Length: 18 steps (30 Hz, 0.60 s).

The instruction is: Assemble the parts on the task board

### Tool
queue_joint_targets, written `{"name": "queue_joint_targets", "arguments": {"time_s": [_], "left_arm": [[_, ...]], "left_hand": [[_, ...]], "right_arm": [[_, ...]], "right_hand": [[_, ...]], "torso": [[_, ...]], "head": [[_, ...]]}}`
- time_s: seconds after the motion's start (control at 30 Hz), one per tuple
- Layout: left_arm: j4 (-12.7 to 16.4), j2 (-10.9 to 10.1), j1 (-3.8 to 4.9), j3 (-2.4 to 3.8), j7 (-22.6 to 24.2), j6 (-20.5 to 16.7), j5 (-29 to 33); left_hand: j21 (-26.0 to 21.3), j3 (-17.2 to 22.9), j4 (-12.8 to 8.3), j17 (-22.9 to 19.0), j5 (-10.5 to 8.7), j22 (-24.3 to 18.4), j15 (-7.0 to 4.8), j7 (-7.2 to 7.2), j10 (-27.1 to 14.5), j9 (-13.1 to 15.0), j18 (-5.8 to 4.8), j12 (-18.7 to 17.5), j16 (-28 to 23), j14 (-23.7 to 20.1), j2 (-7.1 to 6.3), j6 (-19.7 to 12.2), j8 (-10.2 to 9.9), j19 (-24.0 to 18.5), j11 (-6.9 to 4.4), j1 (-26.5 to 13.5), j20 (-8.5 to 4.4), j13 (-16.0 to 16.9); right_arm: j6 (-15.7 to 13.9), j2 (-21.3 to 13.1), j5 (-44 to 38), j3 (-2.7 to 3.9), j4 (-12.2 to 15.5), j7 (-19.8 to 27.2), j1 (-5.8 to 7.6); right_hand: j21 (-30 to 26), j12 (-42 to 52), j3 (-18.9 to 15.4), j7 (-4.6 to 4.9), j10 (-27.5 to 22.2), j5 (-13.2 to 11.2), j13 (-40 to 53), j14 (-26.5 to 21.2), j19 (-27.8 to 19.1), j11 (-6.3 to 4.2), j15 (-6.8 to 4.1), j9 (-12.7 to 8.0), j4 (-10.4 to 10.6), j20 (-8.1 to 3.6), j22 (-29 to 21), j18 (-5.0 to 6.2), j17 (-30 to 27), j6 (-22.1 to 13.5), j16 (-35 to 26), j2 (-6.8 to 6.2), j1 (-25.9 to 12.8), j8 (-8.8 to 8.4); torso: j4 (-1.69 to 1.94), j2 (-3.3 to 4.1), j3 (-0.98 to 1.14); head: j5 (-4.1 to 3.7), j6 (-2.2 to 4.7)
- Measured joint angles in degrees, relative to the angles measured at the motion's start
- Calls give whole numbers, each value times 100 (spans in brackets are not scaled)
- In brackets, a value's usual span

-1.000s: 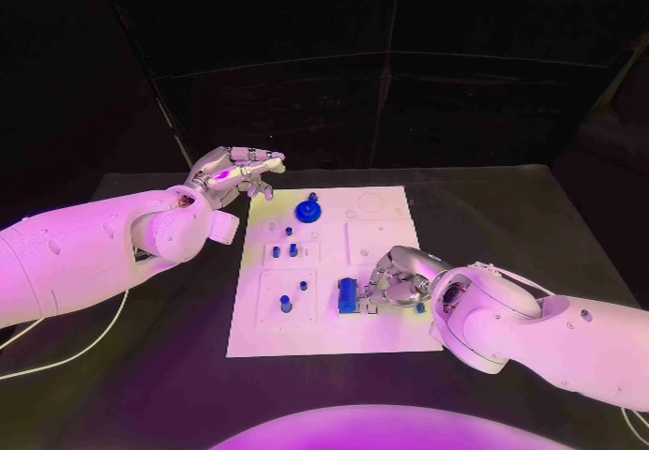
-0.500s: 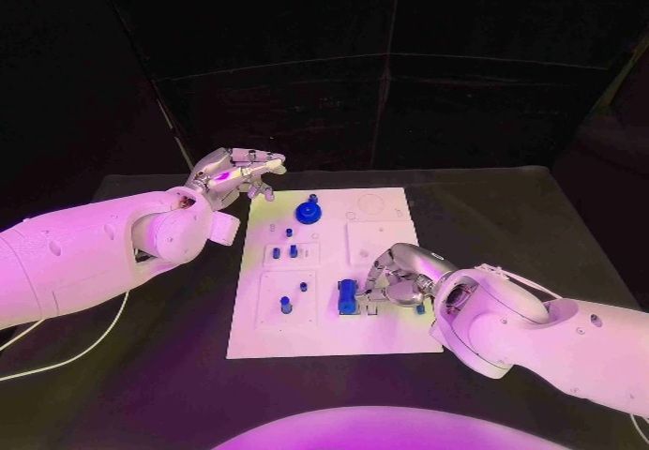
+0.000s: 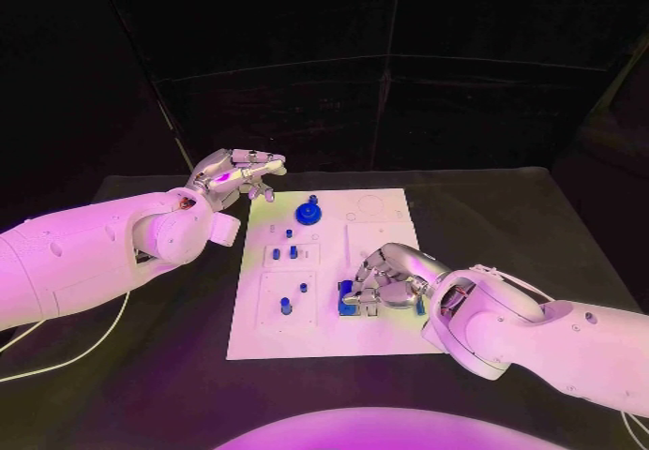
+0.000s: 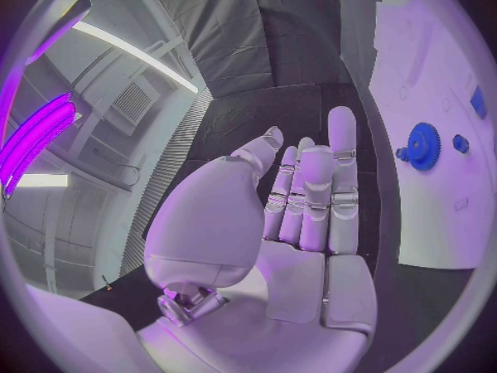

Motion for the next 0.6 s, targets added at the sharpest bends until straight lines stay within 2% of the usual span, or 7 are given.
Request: {"name": "queue_joint_targets", "arguments": {"time_s": [0.27, 0.3, 0.4, 0.5, 0.6], "left_arm": [[-2, 1, 0, 0, 0, 0, 0], [-2, 1, 0, 0, -1, 0, 0], [-2, 3, 0, 0, -1, 0, 0], [-4, 8, -1, 0, -1, 0, 0], [-5, 11, -1, 0, -1, 1, 0]], "left_hand": [[0, 0, 0, 0, 0, 0, 0, 0, 0, 0, 0, 0, 0, 0, 0, 0, 0, 0, 0, 0, 0, 0], [0, 0, 0, 0, 0, 0, 0, 0, 0, 0, 0, 0, 0, 0, 0, 0, 0, 0, 0, 0, 0, 0], [0, 0, 0, 0, 0, 1, 0, 0, 0, 0, 0, 0, 0, 0, 0, 0, 0, 0, 0, 0, 0, 0], [0, 0, 0, 0, 0, 1, 0, 0, 0, 0, 0, 0, 0, 0, 0, 0, 0, 0, 0, 0, 0, 0], [0, 0, 0, 0, 0, 1, 0, 0, 0, 0, 0, 0, 0, 0, 0, 0, 0, 0, 0, 0, 0, 0]], "right_arm": [[83, 131, -75, 0, -125, -61, 0], [95, 144, -93, 0, -138, -78, 0], [159, 196, -175, 0, -181, -133, 0], [258, 246, -286, 2, -204, -173, 3], [351, 274, -412, 13, -211, -198, 10]], "right_hand": [[0, -13, 51, 0, -1, -26, 409, -30, 0, 1, -10, 0, -83, 0, 0, 1, 0, 0, 0, 91, 182, -21], [0, -17, 69, 0, -1, -49, 694, -30, 0, 1, -9, -1, -107, 0, -1, 0, 0, 0, 0, 138, 242, -21], [0, -17, 81, -20, -1, -71, 748, -30, 0, 1, -9, -1, -159, 0, -1, 0, 3, 21, 0, 136, 300, -21], [0, -17, 96, -22, -2, -174, 832, -31, 0, 1, -9, 2, -223, 0, 0, 0, 4, 20, 0, 122, 347, -49], [0, -15, 139, -28, -2, -437, 1017, -32, 0, 2, -8, 1, -298, 0, 0, 1, 4, 55, 0, 145, 416, -56]], "torso": [[4, 5, -2], [4, 6, -2], [3, 7, -2], [1, 7, -2], [0, 7, -2]], "head": [[21, 1], [24, -1], [25, -7], [23, -16], [16, -24]]}}
